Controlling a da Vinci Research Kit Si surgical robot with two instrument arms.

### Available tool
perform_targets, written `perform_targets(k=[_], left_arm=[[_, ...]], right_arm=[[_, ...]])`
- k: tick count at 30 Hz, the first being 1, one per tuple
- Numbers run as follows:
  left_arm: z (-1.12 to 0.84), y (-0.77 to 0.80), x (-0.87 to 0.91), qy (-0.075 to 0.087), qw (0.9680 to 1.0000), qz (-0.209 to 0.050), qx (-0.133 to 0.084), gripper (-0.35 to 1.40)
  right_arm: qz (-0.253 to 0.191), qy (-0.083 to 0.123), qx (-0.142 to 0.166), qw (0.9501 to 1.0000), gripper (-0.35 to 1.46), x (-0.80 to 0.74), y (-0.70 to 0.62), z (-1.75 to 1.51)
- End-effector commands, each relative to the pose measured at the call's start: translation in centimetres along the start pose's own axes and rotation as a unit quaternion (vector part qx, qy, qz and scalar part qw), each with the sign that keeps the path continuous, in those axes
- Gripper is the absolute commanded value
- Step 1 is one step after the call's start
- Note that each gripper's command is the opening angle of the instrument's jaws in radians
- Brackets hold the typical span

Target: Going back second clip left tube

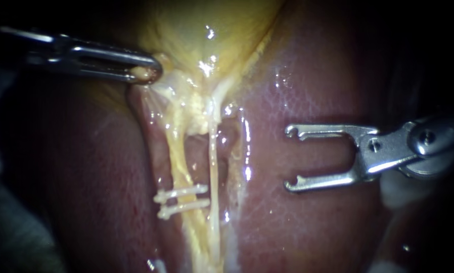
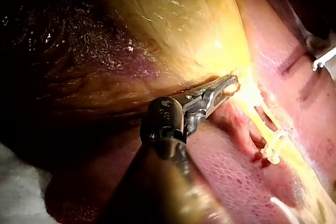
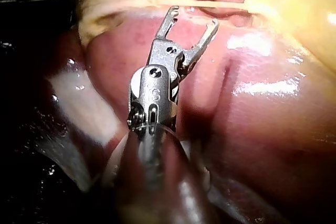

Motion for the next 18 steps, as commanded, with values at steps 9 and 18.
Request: perform_targets(k=[9,18], left_arm=[[0.26,-0.13,-0.26,-0.015,0.9999,-0.008,-0.004,-0.35],[0.25,-0.13,-0.25,-0.015,0.9998,-0.008,-0.005,-0.35]], right_arm=[[0.0,0.001,0.005,1.0,0.5,-0.01,-0.01,-0.02],[-0.001,0.002,0.01,0.9999,0.5,-0.01,-0.02,-0.02]])
